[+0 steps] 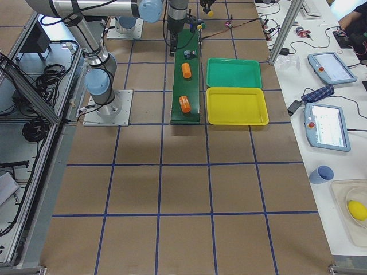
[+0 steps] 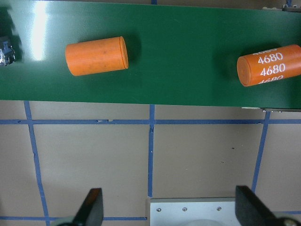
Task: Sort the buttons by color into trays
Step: 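Place the yellow switch on the belt while right gripper lowers to green switch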
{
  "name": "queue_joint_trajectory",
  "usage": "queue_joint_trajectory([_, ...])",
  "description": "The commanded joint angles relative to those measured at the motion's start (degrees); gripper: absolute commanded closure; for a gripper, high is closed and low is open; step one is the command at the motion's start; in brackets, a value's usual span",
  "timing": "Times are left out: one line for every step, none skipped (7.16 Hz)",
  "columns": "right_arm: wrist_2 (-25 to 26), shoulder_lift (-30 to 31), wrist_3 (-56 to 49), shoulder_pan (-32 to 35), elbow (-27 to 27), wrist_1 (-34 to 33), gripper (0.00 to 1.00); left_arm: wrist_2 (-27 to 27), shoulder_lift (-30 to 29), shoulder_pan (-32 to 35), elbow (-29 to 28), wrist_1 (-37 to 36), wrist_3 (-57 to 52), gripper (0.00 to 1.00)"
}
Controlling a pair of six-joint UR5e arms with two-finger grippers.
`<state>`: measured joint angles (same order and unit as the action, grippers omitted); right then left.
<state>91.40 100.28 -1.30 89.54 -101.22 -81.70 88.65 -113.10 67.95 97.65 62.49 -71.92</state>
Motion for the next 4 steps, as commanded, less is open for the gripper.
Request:
queue_joint_trajectory([-0.08, -0.09, 0.07, 0.02, 0.06, -0.47, 0.0, -2.78, 7.68, 5.49, 5.94, 4.57, 25.27, 1.0])
queue_joint_trajectory([-0.17, -0.35, 0.16, 0.02, -0.03, -0.47, 0.0, -2.69, 10.59, 10.39, 8.67, 4.57, 34.39, 1.0])
queue_joint_trajectory([-0.17, -0.44, 0.07, 0.02, -0.03, -0.47, 0.0, -3.22, 12.79, 14.71, 11.39, 4.66, 46.66, 1.0])
queue_joint_trajectory([-0.17, -0.96, -0.19, 0.11, -0.12, -0.65, 0.0, -2.87, 13.95, 19.27, 13.07, 4.31, 60.18, 1.0])
